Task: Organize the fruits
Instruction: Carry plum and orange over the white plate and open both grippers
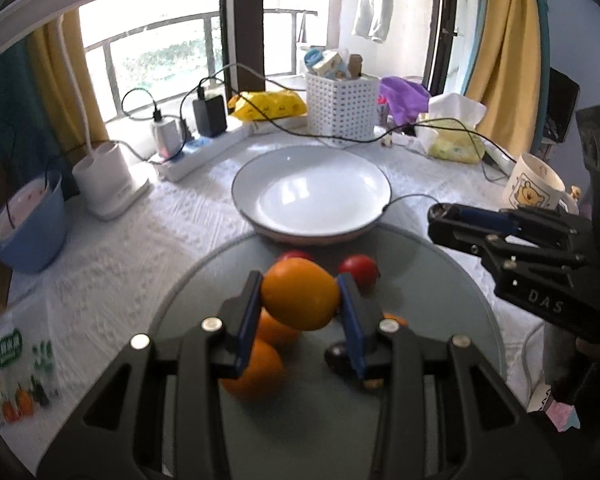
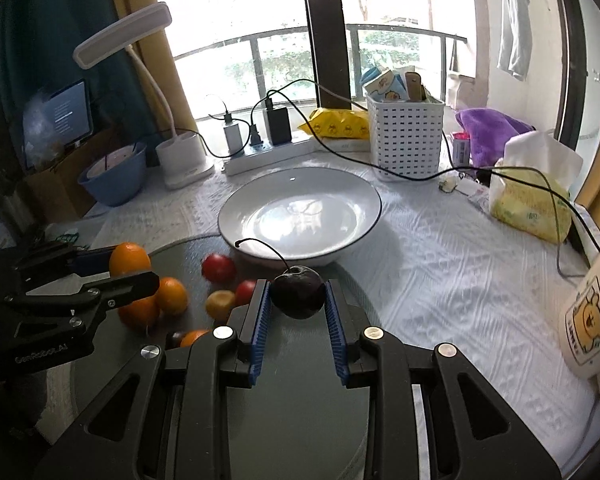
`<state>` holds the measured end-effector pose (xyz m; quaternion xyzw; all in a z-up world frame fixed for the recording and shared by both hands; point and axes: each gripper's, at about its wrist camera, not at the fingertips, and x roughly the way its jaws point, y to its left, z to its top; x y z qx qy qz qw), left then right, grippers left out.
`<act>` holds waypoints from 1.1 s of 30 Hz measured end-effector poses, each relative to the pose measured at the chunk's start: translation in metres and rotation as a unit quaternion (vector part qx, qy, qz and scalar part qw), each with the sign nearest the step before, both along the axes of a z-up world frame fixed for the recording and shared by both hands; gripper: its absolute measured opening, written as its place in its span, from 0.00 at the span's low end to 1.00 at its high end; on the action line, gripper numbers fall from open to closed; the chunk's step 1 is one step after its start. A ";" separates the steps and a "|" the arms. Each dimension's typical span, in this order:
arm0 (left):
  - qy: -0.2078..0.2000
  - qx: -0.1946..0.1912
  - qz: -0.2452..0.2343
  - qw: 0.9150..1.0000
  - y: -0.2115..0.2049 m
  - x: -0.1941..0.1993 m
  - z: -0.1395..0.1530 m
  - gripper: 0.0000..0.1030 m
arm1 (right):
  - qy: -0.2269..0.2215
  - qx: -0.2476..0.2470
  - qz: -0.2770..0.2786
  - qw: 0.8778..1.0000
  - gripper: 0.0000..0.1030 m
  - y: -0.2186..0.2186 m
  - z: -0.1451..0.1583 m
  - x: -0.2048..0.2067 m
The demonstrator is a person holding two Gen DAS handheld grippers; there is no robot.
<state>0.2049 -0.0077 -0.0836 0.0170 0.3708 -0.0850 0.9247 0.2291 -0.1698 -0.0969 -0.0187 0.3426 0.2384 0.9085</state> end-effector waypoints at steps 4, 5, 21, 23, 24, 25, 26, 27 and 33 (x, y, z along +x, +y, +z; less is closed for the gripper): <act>-0.005 -0.014 -0.007 1.000 0.004 0.016 0.004 0.38 | -0.002 -0.005 0.001 1.000 0.29 0.006 0.003 0.015; -0.005 -0.018 -0.008 1.000 0.006 0.021 0.005 0.38 | -0.003 -0.006 0.002 1.000 0.29 0.007 0.003 0.019; 0.032 -0.049 -0.013 0.998 0.020 0.105 -0.007 0.38 | 0.011 -0.026 0.007 1.000 0.29 0.027 -0.010 0.087; 0.042 -0.062 -0.014 0.997 0.022 0.118 -0.010 0.38 | 0.015 -0.027 0.007 1.000 0.29 0.029 -0.012 0.098; 0.045 -0.067 -0.014 0.997 0.023 0.124 -0.011 0.38 | 0.016 -0.028 0.008 0.999 0.29 0.030 -0.012 0.102; 0.046 -0.067 -0.013 0.997 0.023 0.128 -0.012 0.38 | 0.015 -0.029 0.008 0.999 0.29 0.032 -0.012 0.107; 0.050 -0.067 -0.011 0.996 0.024 0.132 -0.014 0.38 | 0.016 -0.030 0.010 0.999 0.29 0.034 -0.013 0.112; 0.055 -0.070 -0.008 0.996 0.025 0.137 -0.016 0.38 | 0.020 -0.031 0.013 0.999 0.29 0.035 -0.014 0.118; 0.090 -0.096 0.002 0.991 0.028 0.163 -0.024 0.38 | 0.054 -0.005 0.015 0.998 0.29 0.037 -0.023 0.150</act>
